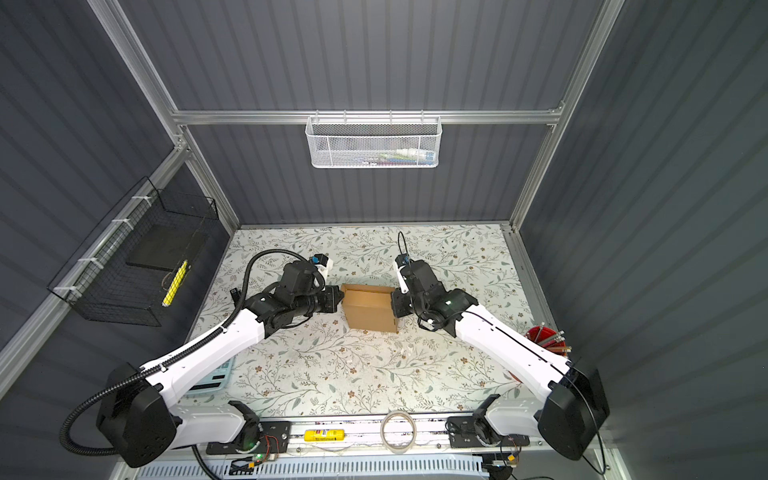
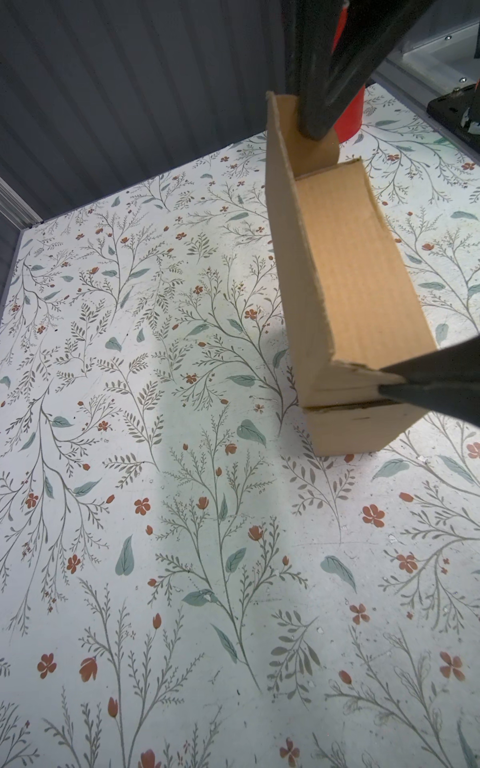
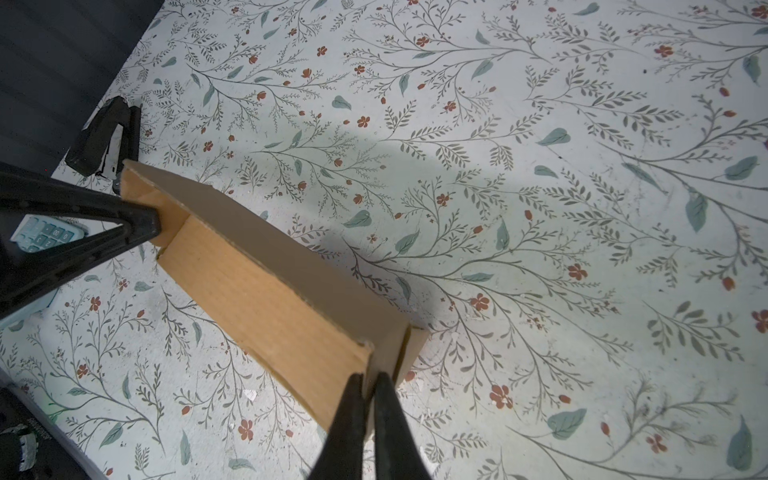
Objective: Fold the paper box
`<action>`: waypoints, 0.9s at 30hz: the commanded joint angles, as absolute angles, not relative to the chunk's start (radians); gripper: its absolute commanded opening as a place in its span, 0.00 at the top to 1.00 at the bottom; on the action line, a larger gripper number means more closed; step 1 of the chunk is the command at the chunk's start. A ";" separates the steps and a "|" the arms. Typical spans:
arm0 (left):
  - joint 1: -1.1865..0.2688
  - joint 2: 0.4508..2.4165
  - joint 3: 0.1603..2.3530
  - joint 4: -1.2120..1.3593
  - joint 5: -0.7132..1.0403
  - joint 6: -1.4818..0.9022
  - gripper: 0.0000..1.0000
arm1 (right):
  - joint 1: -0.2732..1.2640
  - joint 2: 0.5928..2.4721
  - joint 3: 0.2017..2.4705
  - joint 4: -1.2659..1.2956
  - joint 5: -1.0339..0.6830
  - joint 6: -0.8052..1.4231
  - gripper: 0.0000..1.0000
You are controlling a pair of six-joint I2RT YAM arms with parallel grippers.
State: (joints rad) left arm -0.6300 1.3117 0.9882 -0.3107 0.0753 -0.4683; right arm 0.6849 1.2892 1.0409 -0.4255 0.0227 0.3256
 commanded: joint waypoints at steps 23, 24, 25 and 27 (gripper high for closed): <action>-0.655 1.330 1.035 -0.382 0.120 -0.453 1.00 | 0.686 1.325 1.137 -0.517 -0.035 0.353 0.89; -0.655 1.331 1.035 -0.382 0.120 -0.453 1.00 | 0.686 1.328 1.138 -0.519 -0.038 0.354 0.89; -0.655 1.331 1.035 -0.382 0.121 -0.453 1.00 | 0.686 1.330 1.140 -0.520 -0.041 0.356 0.89; -0.656 1.333 1.035 -0.382 0.121 -0.453 1.00 | 0.686 1.334 1.143 -0.522 -0.047 0.359 0.89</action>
